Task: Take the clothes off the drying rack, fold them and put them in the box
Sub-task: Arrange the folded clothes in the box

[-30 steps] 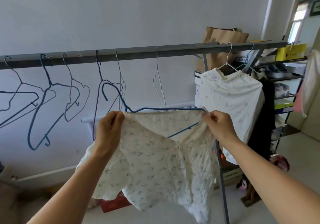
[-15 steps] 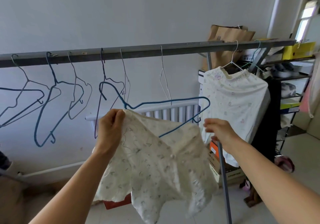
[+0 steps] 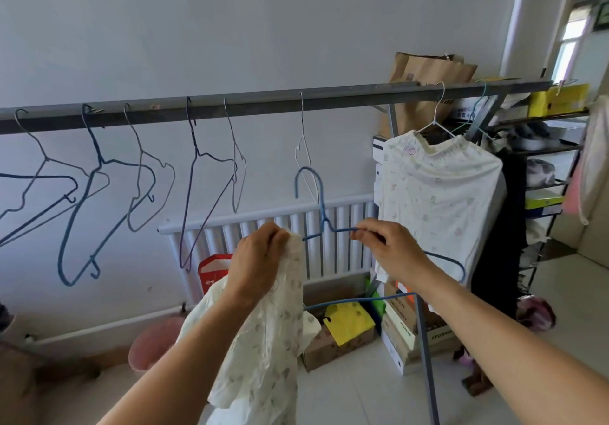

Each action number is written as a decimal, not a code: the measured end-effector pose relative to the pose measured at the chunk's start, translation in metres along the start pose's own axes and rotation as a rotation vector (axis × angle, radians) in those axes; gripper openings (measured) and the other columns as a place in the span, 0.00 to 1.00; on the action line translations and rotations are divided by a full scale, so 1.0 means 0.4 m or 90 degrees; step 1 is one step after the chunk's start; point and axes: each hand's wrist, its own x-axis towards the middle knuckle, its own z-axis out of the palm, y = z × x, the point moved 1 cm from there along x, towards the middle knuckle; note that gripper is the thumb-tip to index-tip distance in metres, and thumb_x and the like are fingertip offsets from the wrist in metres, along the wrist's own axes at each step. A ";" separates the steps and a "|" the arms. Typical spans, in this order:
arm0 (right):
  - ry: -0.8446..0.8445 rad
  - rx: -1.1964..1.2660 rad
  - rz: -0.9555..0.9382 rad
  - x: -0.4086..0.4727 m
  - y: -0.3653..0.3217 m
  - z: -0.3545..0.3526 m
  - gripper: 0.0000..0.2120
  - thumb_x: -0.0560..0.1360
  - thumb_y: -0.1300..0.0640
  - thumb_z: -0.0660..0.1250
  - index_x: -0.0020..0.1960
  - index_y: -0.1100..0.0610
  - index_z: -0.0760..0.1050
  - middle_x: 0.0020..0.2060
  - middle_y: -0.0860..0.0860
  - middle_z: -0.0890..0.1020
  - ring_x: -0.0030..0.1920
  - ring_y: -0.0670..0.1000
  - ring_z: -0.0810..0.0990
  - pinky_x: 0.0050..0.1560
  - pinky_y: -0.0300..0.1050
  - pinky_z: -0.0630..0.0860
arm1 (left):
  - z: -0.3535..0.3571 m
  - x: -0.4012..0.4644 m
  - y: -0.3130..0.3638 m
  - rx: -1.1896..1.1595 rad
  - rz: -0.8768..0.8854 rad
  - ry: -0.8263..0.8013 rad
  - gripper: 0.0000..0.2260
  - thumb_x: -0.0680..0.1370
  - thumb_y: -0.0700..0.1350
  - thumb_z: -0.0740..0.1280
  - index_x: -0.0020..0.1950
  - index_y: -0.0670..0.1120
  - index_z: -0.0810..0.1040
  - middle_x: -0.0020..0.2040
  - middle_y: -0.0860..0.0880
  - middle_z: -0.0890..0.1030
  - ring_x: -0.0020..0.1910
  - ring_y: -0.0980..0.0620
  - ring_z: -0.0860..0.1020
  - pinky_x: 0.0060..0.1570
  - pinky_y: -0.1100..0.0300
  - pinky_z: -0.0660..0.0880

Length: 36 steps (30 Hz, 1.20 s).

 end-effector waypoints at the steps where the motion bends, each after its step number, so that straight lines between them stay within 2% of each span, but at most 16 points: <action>1: 0.019 -0.013 0.021 -0.001 0.016 -0.022 0.08 0.80 0.55 0.62 0.46 0.51 0.79 0.35 0.48 0.82 0.35 0.48 0.77 0.38 0.49 0.71 | -0.005 0.003 -0.009 0.002 -0.029 0.008 0.12 0.83 0.45 0.60 0.39 0.50 0.71 0.34 0.53 0.75 0.33 0.58 0.72 0.32 0.64 0.66; 2: 0.032 -0.031 0.043 -0.001 0.033 -0.047 0.09 0.80 0.55 0.62 0.44 0.51 0.79 0.32 0.44 0.80 0.31 0.44 0.74 0.36 0.47 0.68 | -0.010 0.004 -0.018 -0.002 -0.059 0.018 0.13 0.83 0.45 0.60 0.38 0.50 0.70 0.35 0.52 0.75 0.34 0.56 0.72 0.33 0.61 0.66; 4: 0.044 -0.077 0.099 0.002 0.064 -0.106 0.10 0.80 0.55 0.62 0.41 0.50 0.78 0.27 0.40 0.77 0.30 0.43 0.72 0.35 0.44 0.65 | -0.017 0.003 -0.027 0.007 -0.098 0.024 0.13 0.83 0.45 0.59 0.38 0.50 0.69 0.36 0.51 0.75 0.34 0.56 0.72 0.33 0.61 0.65; 8: 0.064 -0.221 0.197 0.033 0.097 -0.205 0.13 0.80 0.55 0.59 0.40 0.48 0.77 0.31 0.44 0.78 0.35 0.49 0.74 0.42 0.47 0.66 | -0.009 0.003 -0.028 0.100 -0.100 -0.037 0.11 0.84 0.50 0.56 0.45 0.48 0.74 0.40 0.53 0.77 0.37 0.59 0.74 0.33 0.66 0.64; 10: 0.079 -0.322 0.224 0.063 0.087 -0.233 0.13 0.81 0.57 0.57 0.41 0.49 0.75 0.38 0.47 0.80 0.39 0.53 0.74 0.50 0.50 0.65 | -0.001 0.015 -0.022 0.100 -0.103 -0.085 0.12 0.84 0.50 0.56 0.47 0.48 0.75 0.42 0.52 0.78 0.38 0.58 0.75 0.34 0.67 0.66; 13: 0.114 -0.420 0.234 0.122 0.049 -0.247 0.10 0.81 0.60 0.55 0.49 0.51 0.74 0.52 0.55 0.81 0.47 0.59 0.75 0.48 0.50 0.66 | 0.010 0.052 -0.009 0.052 -0.141 -0.164 0.11 0.83 0.50 0.58 0.46 0.48 0.77 0.43 0.51 0.79 0.41 0.54 0.77 0.38 0.62 0.72; 15: 0.132 -0.438 0.224 0.173 0.017 -0.243 0.12 0.81 0.61 0.55 0.59 0.54 0.73 0.59 0.56 0.80 0.55 0.62 0.77 0.48 0.51 0.71 | 0.011 0.080 0.011 0.019 -0.157 -0.221 0.08 0.81 0.48 0.61 0.45 0.49 0.78 0.43 0.51 0.80 0.40 0.53 0.77 0.38 0.61 0.72; 17: 0.152 -0.429 0.195 0.225 -0.024 -0.232 0.12 0.80 0.61 0.55 0.61 0.57 0.71 0.61 0.58 0.78 0.59 0.64 0.76 0.49 0.52 0.71 | 0.011 0.104 0.035 0.049 -0.124 -0.243 0.06 0.80 0.46 0.63 0.43 0.50 0.77 0.42 0.52 0.79 0.39 0.53 0.76 0.37 0.60 0.70; 21: 0.188 -0.367 0.163 0.324 -0.097 -0.206 0.09 0.79 0.65 0.58 0.58 0.65 0.71 0.56 0.64 0.78 0.56 0.66 0.77 0.44 0.49 0.67 | -0.008 0.139 0.077 0.180 -0.046 -0.123 0.04 0.79 0.52 0.65 0.50 0.55 0.79 0.50 0.51 0.83 0.51 0.49 0.79 0.42 0.58 0.68; 24: 0.156 -0.363 0.157 0.382 -0.123 -0.183 0.09 0.78 0.66 0.58 0.56 0.67 0.72 0.55 0.63 0.77 0.58 0.65 0.77 0.50 0.51 0.72 | -0.032 0.157 0.094 0.226 -0.005 -0.065 0.08 0.80 0.54 0.64 0.53 0.56 0.81 0.52 0.52 0.84 0.54 0.50 0.79 0.44 0.59 0.68; 28: 0.142 -0.345 0.185 0.404 -0.145 -0.153 0.12 0.78 0.65 0.60 0.60 0.67 0.72 0.60 0.65 0.77 0.60 0.66 0.75 0.52 0.51 0.73 | -0.063 0.169 0.092 0.245 0.037 -0.051 0.08 0.80 0.53 0.64 0.54 0.56 0.82 0.51 0.53 0.84 0.53 0.50 0.80 0.50 0.55 0.75; 30: 0.121 -0.349 0.189 0.409 -0.144 -0.140 0.14 0.79 0.64 0.60 0.63 0.67 0.71 0.62 0.64 0.76 0.61 0.66 0.75 0.53 0.51 0.73 | -0.074 0.168 0.087 0.238 0.034 -0.043 0.07 0.80 0.54 0.65 0.52 0.56 0.82 0.49 0.53 0.85 0.51 0.50 0.80 0.50 0.54 0.76; 36: 0.070 -0.341 0.200 0.393 -0.096 -0.090 0.12 0.79 0.65 0.60 0.61 0.66 0.71 0.59 0.63 0.77 0.57 0.64 0.77 0.45 0.46 0.69 | -0.090 0.167 0.075 0.140 -0.003 -0.006 0.03 0.78 0.54 0.67 0.47 0.58 0.81 0.44 0.57 0.83 0.49 0.52 0.80 0.47 0.56 0.76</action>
